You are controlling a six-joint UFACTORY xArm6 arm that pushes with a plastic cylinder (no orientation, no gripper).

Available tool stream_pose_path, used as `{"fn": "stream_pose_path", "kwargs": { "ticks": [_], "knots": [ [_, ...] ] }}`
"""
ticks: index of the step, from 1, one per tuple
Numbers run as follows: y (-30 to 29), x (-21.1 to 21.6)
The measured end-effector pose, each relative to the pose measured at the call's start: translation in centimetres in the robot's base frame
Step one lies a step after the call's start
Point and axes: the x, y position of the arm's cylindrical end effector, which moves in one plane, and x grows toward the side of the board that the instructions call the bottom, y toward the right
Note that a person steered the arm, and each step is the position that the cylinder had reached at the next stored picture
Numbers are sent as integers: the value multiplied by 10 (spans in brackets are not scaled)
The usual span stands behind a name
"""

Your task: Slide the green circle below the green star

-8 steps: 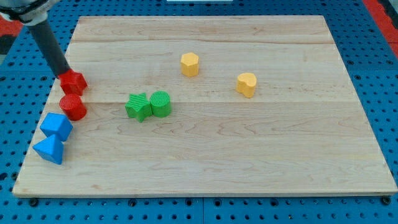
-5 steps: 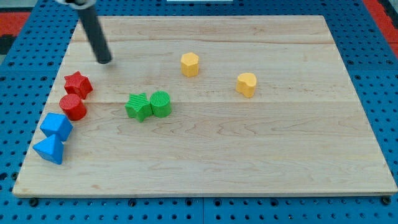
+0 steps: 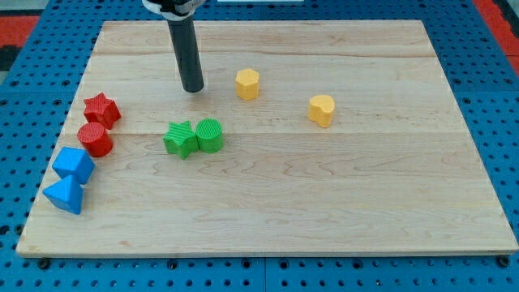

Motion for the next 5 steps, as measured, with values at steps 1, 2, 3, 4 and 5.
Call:
{"fn": "stream_pose_path", "kwargs": {
  "ticks": [1, 2, 3, 4, 5],
  "knots": [
    [1, 25],
    [2, 48],
    [20, 70],
    [58, 81],
    [69, 101]
  ]
}}
